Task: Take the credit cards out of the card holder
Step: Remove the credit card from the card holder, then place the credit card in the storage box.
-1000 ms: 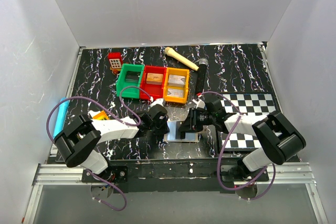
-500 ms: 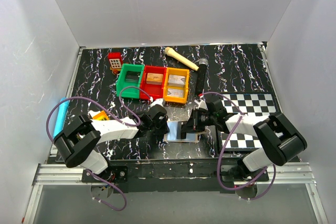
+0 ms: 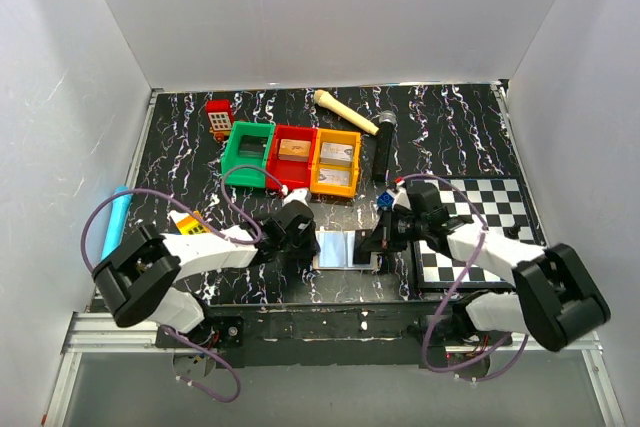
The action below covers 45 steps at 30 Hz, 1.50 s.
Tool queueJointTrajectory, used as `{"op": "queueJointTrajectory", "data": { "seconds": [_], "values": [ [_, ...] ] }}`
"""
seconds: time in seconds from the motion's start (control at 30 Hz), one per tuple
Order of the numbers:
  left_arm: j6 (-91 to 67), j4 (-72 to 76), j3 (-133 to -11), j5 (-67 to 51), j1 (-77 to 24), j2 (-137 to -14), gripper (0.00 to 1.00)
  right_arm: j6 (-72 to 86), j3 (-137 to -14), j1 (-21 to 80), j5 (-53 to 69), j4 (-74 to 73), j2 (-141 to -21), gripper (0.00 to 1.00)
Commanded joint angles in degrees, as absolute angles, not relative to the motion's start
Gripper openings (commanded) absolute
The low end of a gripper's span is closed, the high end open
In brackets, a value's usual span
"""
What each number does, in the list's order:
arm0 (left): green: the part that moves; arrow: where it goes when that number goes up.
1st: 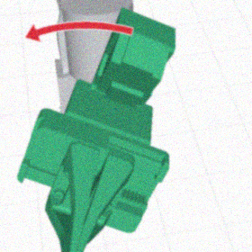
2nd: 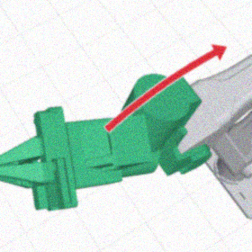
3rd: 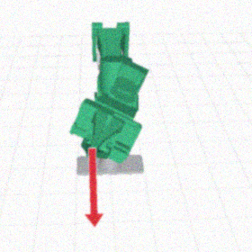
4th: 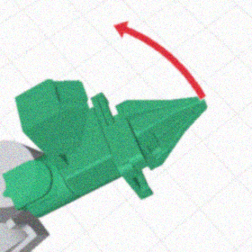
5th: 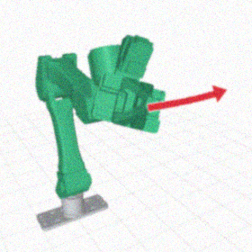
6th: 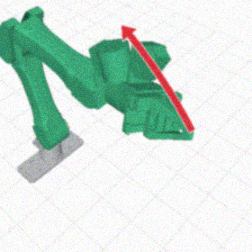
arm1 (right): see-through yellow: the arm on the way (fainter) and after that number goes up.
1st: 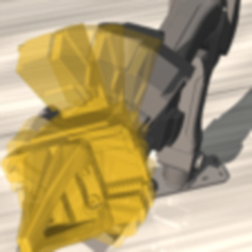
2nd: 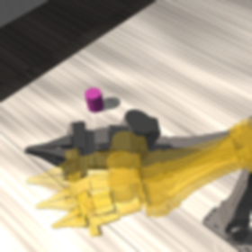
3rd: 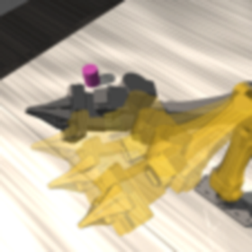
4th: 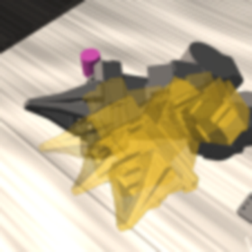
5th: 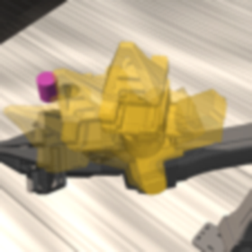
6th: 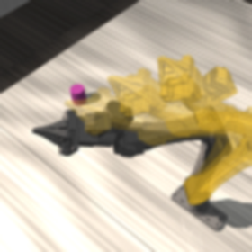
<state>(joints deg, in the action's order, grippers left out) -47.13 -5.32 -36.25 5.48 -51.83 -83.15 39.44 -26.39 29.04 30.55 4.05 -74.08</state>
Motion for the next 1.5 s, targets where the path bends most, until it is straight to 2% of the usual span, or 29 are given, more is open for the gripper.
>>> {"op": "queueJointTrajectory", "data": {
  "seconds": [0.0, 0.07, 0.13, 0.27, 0.4, 0.5, 0.63, 0.83, 1.1, 1.3, 1.47],
  "values": [
    [-43.9, -7.3, -37.3, 7.6, -51.4, -74.1, 0.33, 31.9, -30.2, 27.9, 26.1, -9.3, -65.1, 0.01],
    [-42.6, -8.8, -39.2, 7.6, -51.4, -71.3, 0.52, 29.9, -32.5, 27.9, 25.4, -13.6, -62.2, 0.01],
    [-42.1, -10.4, -40.9, 7.7, -51.4, -68.5, 0.59, 28.2, -34.8, 28.0, 26.2, -16.3, -59.6, 0.01],
    [-39.4, -5.2, -40.0, 3.4, -51.5, -61.9, 0.60, 29.2, -36.3, 28.0, 33.4, -14.7, -55.8, 0.01],
    [-38.4, 18.0, -27.5, -4.9, -51.4, -50.2, 0.55, 32.7, -37.4, 28.0, 41.6, -11.0, -54.1, 0.01],
    [-41.9, 25.0, -20.3, -6.8, -50.7, -43.8, 0.53, 33.2, -39.9, 28.1, 47.4, -11.1, -54.4, 0.01],
    [-39.6, 23.5, -21.0, -14.3, -49.8, -43.0, 0.59, 35.5, -42.2, 29.3, 53.3, -8.1, -54.2, 0.01],
    [-42.6, 33.3, -19.0, -21.5, -49.4, -45.4, 0.61, 32.6, -47.6, 33.8, 52.9, -12.0, -55.5, 0.01],
    [-43.9, 38.3, -19.6, -27.6, -49.3, -49.0, 0.53, 32.2, -49.6, 36.6, 52.5, -12.4, -57.4, 0.01],
    [-44.3, 39.3, -19.2, -27.5, -49.2, -49.0, 0.36, 32.1, -49.7, 37.4, 52.6, -12.2, -57.8, 0.01],
    [-44.2, 39.2, -19.0, -27.1, -49.2, -49.0, 0.26, 32.1, -49.8, 37.7, 52.5, -12.1, -58.0, 0.01]
  ]
}}
